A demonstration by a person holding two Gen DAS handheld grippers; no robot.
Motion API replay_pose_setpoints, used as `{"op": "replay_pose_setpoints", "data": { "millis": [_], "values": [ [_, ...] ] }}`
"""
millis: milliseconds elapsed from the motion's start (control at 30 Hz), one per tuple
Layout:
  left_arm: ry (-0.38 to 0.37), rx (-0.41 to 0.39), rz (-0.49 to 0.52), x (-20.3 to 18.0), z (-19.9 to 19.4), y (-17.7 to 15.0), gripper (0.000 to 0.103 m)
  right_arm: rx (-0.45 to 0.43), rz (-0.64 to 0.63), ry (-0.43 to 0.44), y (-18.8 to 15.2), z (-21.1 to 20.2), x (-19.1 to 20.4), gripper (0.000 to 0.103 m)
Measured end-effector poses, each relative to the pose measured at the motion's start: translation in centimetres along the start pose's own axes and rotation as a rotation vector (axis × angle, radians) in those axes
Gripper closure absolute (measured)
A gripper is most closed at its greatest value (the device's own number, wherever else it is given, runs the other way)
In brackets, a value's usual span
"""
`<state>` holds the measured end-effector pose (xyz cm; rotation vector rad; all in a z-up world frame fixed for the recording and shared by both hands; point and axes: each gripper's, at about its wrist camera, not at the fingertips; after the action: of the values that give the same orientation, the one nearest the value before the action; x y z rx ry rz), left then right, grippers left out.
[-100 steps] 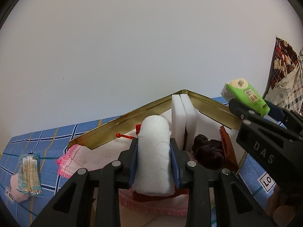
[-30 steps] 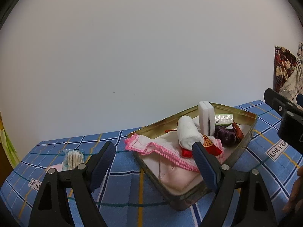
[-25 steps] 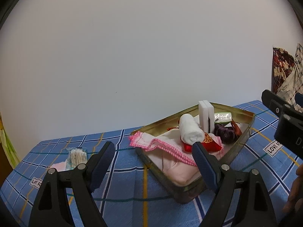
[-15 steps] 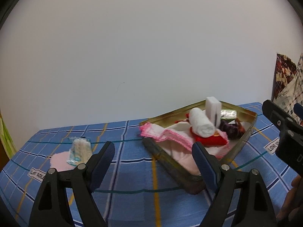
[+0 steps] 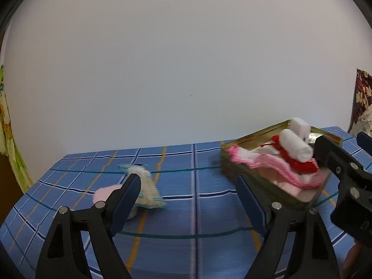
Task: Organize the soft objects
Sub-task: 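Withdraw both grippers from the tray toward the pink puff and swab packet, then grasp the cotton swab packet with the right gripper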
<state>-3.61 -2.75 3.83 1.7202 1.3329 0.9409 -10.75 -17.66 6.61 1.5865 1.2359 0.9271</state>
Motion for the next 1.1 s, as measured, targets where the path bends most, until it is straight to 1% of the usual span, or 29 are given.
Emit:
{"op": "replay_pose_setpoints", "data": {
  "millis": [100, 167, 233, 400, 600, 767, 833, 900, 967, 1033, 1100],
  "values": [
    [0.031, 0.000, 0.003, 1.4, 0.3, 0.0, 0.017, 0.012, -0.010, 0.039, 0.0, 0.5, 1.7, 0.000],
    [0.045, 0.015, 0.000, 2.5, 0.8, -0.1, 0.017, 0.034, -0.016, 0.064, 0.0, 1.0, 2.8, 0.000],
    [0.054, 0.025, -0.007, 3.7, 1.4, -0.1, 0.017, 0.050, -0.024, 0.076, -0.1, 1.4, 3.8, 0.000],
    [0.116, 0.039, -0.013, 6.6, 2.4, -0.1, 0.017, 0.066, -0.033, 0.113, -0.1, 2.2, 5.9, 0.000],
    [0.173, 0.062, -0.086, 11.2, 3.6, -0.2, 0.017, 0.089, -0.055, 0.159, -0.1, 3.2, 8.7, 0.000],
    [0.257, 0.073, -0.106, 14.3, 4.3, -0.3, 0.017, 0.120, -0.080, 0.200, 0.2, 4.7, 10.3, 0.001],
    [0.279, 0.091, -0.133, 15.5, 4.3, -0.6, 0.017, 0.138, -0.090, 0.226, 0.3, 5.4, 11.2, 0.002],
    [0.300, 0.119, -0.183, 17.1, 4.8, -0.7, 0.017, 0.166, -0.101, 0.249, 0.1, 6.2, 12.0, 0.004],
    [0.328, 0.145, -0.236, 18.4, 5.1, -1.0, 0.017, 0.207, -0.104, 0.276, 0.1, 7.3, 12.8, 0.007],
    [0.339, 0.167, -0.272, 19.3, 5.4, -1.2, 0.017, 0.246, -0.103, 0.303, 0.0, 8.5, 13.5, 0.013],
    [0.351, 0.183, -0.288, 19.8, 5.7, -1.2, 0.017, 0.289, -0.113, 0.331, -0.1, 9.8, 14.6, 0.014]
  ]
}}
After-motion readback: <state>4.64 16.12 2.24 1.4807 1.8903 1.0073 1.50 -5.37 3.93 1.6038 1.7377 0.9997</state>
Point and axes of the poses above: each gripper's, at about its wrist camera, not at the fingertips, and z roughly the way its jaws point, x to its left, y to its top, and after that the axes turned 5 degrees about x, right-handed
